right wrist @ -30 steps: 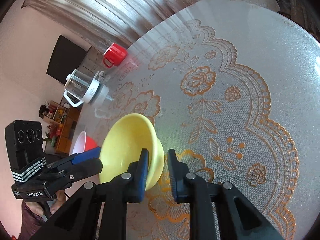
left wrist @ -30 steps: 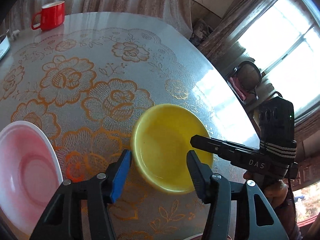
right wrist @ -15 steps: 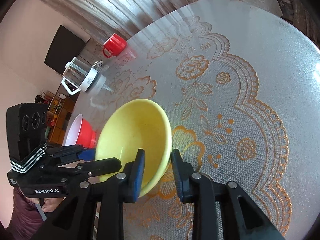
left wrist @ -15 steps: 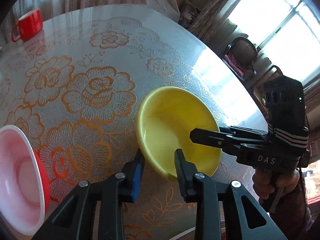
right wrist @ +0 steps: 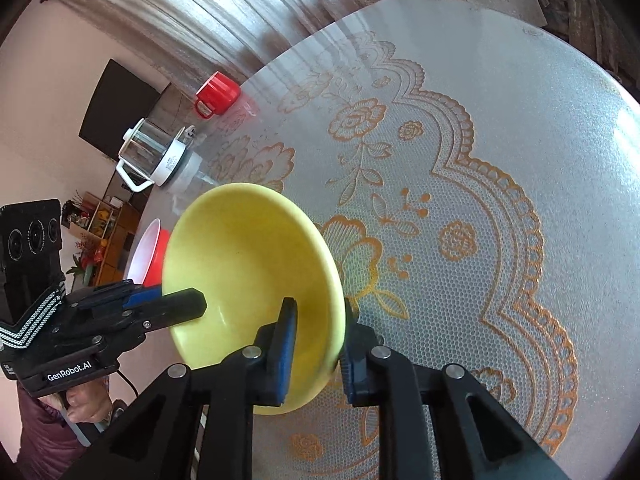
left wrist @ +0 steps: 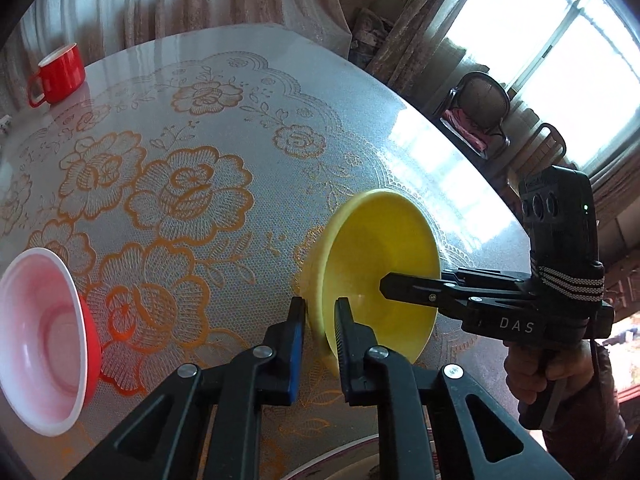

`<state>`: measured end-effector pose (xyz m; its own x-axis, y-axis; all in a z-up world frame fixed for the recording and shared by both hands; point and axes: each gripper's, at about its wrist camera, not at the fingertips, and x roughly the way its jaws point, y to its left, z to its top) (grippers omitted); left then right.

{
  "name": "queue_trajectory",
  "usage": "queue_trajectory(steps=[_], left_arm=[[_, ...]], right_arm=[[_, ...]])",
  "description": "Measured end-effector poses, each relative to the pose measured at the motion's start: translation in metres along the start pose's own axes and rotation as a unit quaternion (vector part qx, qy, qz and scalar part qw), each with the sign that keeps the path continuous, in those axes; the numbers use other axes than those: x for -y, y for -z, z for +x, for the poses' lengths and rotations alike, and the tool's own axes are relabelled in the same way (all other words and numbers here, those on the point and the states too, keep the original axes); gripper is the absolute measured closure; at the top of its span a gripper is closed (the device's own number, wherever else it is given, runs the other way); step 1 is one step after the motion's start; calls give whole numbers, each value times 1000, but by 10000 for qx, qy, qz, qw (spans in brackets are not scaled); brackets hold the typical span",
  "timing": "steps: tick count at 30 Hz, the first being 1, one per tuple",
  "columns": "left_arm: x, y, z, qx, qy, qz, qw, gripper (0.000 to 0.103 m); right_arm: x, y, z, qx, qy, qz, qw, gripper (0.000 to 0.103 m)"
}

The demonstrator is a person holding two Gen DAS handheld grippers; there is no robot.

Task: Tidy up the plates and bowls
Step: 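Lift the yellow bowl and carry it over the steel bowl with the right gripper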

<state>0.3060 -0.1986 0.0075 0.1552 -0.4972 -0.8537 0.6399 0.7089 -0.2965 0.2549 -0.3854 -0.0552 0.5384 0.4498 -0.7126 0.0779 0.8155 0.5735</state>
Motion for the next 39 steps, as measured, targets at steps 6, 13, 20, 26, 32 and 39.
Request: queue_trajectory(steps=[6, 13, 20, 26, 32, 39], left_arm=[[-6, -4, 12, -167, 56, -341, 9993, 69], [-12, 0, 14, -257, 121, -603, 9978, 63], [2, 13, -3, 32, 334, -517, 9981, 75], [20, 21, -21, 316, 566, -552, 9964, 76], [27, 32, -34, 435, 688, -673, 9944, 76], [37, 46, -49, 643, 820, -652, 9924, 76]], right_arm=[[8, 2, -2, 54, -179, 308, 9994, 72], [15, 6, -12, 164, -166, 499, 9985, 66], [9, 19, -26, 378, -8, 368, 9986, 72], [-1, 25, -34, 452, 253, 241, 9984, 77], [-4, 32, -46, 543, 262, 226, 9979, 77], [-11, 45, -63, 645, 88, 227, 9976, 75]])
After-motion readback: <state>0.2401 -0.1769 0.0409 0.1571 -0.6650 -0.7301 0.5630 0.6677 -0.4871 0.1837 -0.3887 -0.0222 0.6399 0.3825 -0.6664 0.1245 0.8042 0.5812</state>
